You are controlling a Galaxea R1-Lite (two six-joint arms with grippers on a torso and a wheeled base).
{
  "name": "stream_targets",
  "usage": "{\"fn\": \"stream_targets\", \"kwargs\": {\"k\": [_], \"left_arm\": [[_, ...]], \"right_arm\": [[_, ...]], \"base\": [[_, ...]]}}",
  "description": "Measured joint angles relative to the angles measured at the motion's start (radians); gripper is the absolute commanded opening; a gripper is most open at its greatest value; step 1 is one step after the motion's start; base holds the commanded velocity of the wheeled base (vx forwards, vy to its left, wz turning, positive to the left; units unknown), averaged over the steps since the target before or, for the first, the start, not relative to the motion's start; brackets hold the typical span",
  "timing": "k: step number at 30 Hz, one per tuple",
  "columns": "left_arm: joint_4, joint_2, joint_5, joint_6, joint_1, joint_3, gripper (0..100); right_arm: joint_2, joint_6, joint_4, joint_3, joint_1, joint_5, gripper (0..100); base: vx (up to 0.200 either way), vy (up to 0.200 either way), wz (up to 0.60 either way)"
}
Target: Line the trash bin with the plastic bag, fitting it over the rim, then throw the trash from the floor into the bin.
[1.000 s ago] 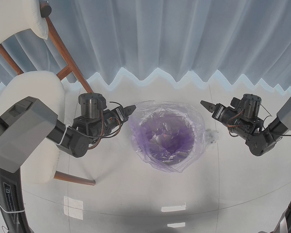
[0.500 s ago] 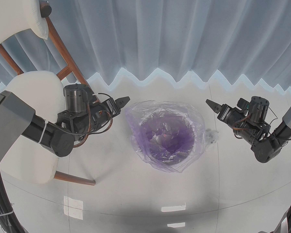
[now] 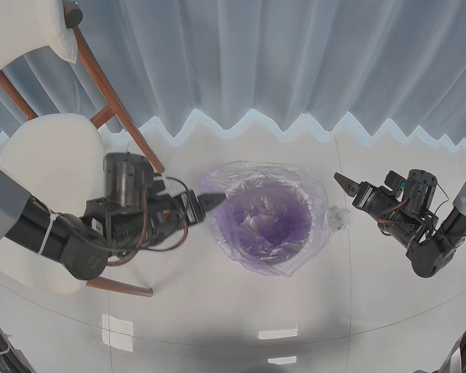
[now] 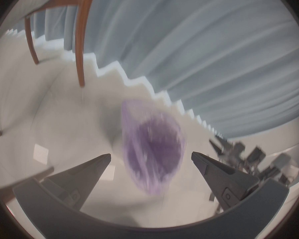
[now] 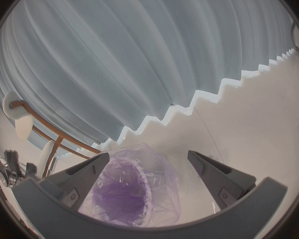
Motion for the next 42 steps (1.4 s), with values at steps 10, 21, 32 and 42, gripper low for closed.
{"fn": "stream_targets", "kwargs": {"k": [10,21,32,42], "left_arm": [[0.124,0.016,-0.006,-0.001,-0.129,0.007,100],[0.13,0.107,0.0,0.001,-0.132,-0.061,100],[0.131,0.21,0.018,0.002,-0.107,-0.175,100],[0.131,0.269,0.048,0.005,-0.101,-0.239,0]], "right_arm": [[-0.01,-0.001,-0.041,0.067,0.007,-0.013,100],[-0.011,0.0,-0.042,0.073,0.057,-0.022,100],[-0.011,0.0,-0.042,0.07,0.073,-0.029,100],[-0.011,0.0,-0.054,0.073,0.07,-0.04,100]], "base": [[0.0,0.0,0.0],[0.0,0.0,0.0],[0.0,0.0,0.0],[0.0,0.0,0.0]]}}
